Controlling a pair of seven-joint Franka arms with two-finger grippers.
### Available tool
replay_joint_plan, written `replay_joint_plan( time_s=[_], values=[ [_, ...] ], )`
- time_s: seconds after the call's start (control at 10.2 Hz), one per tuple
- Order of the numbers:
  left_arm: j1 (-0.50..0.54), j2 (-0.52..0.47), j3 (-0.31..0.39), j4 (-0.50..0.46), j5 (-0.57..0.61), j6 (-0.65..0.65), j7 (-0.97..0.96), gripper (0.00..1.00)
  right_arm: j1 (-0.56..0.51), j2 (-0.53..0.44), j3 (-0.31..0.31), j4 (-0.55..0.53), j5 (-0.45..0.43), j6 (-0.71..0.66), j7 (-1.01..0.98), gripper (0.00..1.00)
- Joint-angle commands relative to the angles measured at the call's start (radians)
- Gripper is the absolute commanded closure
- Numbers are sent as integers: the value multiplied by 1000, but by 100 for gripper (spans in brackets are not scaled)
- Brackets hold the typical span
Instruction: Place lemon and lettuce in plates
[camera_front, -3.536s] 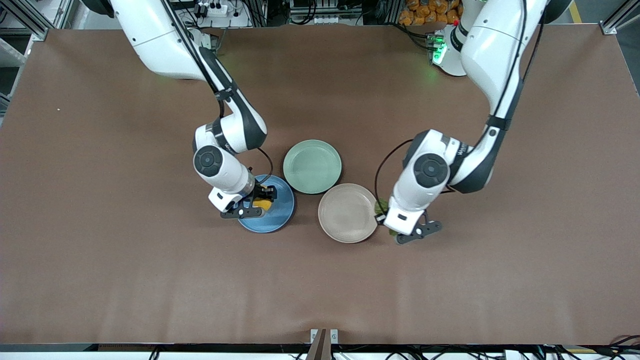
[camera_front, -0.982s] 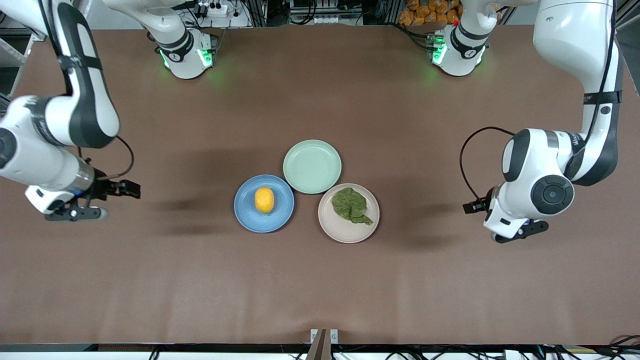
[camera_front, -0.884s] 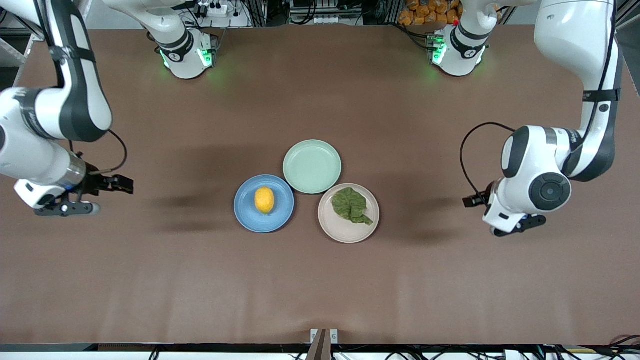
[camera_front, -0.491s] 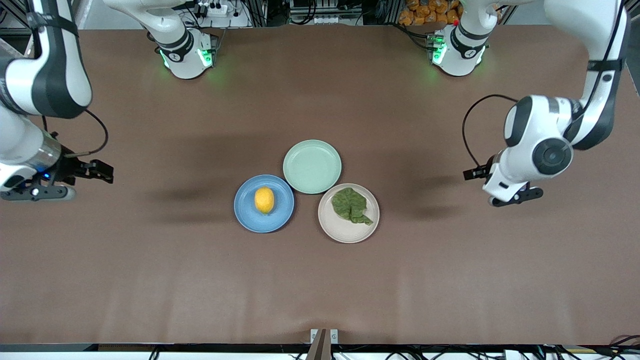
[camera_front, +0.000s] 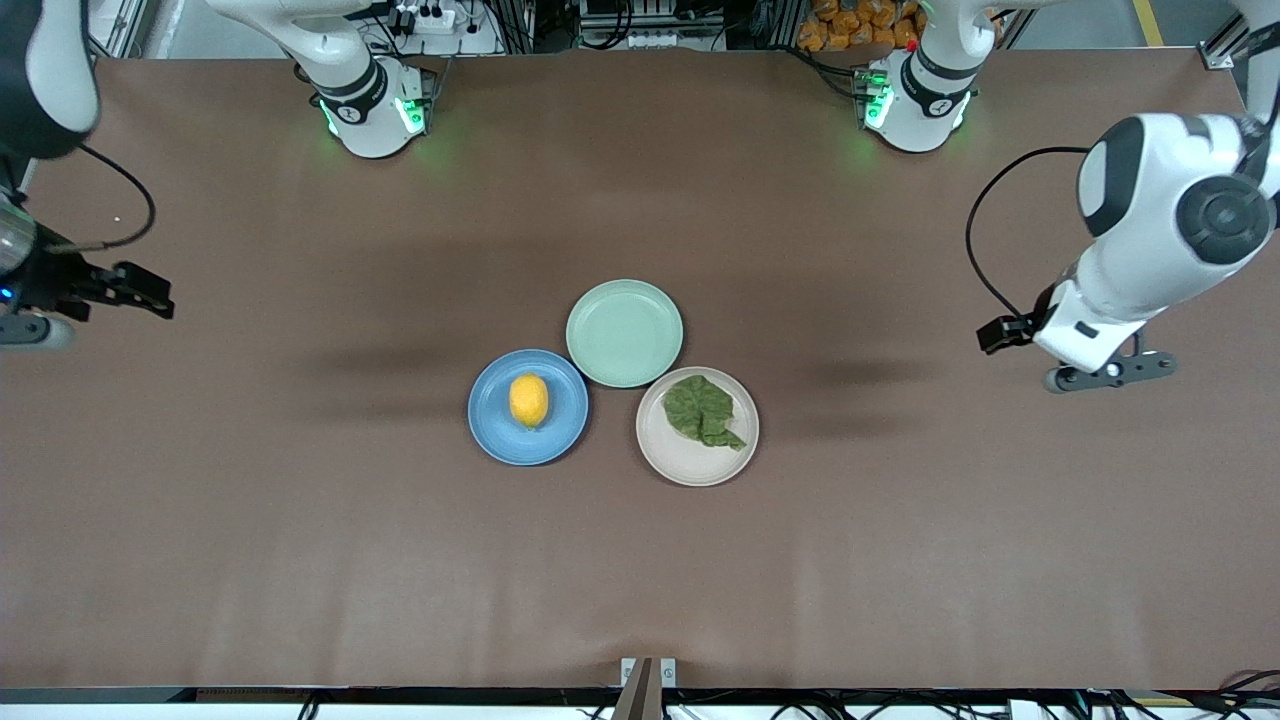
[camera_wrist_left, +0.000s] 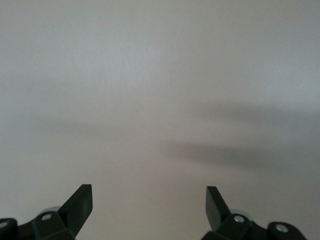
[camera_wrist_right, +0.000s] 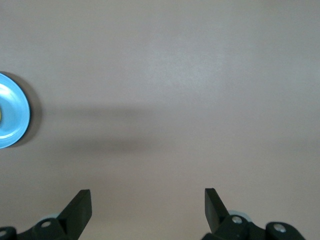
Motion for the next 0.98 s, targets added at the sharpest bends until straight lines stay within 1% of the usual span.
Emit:
replay_joint_plan(
  time_s=[0.0,0.1,0.29,0.39,0.59,0.79,0.88],
  values=[
    [11,-43,-15,66,-12,-38,42,0,-47,-13,54,72,-12,-78,-1,0],
    [11,-41,-15,132,-24,-124,74,0,-49,-33,56,75,-7,-82,-1,0],
    [11,-41,-15,228,-84,-234,151,0,-55,-50,59,89,-4,-94,-4,0],
    [11,-41,-15,283,-89,-296,152,0,-57,-62,59,92,-3,-100,-3,0],
    [11,-41,-30,342,-86,-345,152,0,-60,-88,59,97,-3,-121,-6,0],
    [50,-49,-65,370,-89,-384,197,0,-70,-95,62,120,0,-164,-3,0],
    [51,-52,-67,388,-87,-408,200,0,-74,-95,64,137,11,-193,-1,0]
  ],
)
